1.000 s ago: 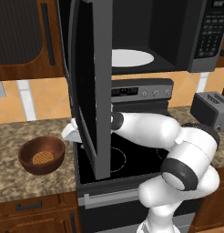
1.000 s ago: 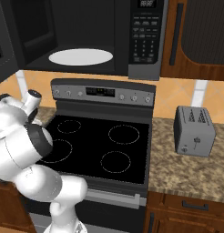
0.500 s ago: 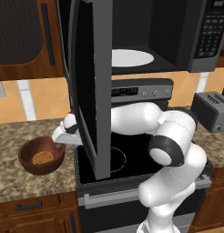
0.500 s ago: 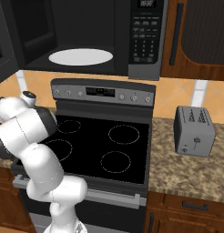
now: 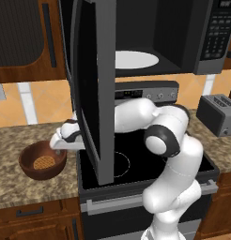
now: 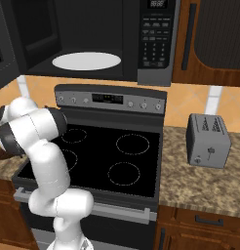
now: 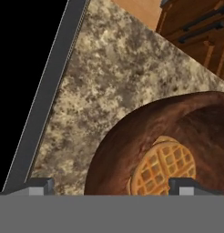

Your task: Open the microwave, place the bowl with waffle inside the microwave, then close the microwave door and turn it on.

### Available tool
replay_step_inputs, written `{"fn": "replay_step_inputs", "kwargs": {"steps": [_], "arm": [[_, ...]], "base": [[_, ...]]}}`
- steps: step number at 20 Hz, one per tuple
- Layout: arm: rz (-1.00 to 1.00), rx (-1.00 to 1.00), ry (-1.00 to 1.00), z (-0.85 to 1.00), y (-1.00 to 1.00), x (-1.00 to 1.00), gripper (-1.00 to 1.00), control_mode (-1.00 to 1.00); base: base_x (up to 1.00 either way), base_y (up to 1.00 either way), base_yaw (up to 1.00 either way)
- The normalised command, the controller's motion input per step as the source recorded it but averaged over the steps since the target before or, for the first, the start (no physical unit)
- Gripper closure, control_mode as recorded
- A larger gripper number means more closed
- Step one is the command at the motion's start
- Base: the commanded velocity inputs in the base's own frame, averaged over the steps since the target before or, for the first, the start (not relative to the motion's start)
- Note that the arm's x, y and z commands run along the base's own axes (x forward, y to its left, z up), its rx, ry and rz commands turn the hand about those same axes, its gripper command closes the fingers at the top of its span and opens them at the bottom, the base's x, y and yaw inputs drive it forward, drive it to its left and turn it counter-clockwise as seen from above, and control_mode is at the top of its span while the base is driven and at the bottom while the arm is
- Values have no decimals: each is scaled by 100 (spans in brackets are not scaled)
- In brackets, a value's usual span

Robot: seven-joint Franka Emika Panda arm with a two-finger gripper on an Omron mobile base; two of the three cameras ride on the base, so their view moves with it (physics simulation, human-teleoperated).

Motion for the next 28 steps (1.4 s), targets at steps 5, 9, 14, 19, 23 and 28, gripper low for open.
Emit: {"fn": "replay_step_inputs", "kwargs": {"steps": [5, 9, 14, 19, 23, 28], "arm": [[0, -9, 0, -25, 13, 18, -100, -100], [0, -9, 0, -29, 11, 3, -100, -100], [0, -8, 0, -23, 8, 0, 100, -100], [0, -4, 0, -18, 2, 0, 100, -100], [-1, -1, -2, -12, 0, -1, 100, -100], [-13, 6, -5, -2, -43, -13, 100, -100]], "base": [[0, 0, 0], [0, 0, 0], [0, 0, 0], [0, 0, 0], [0, 0, 0], [0, 0, 0]]}}
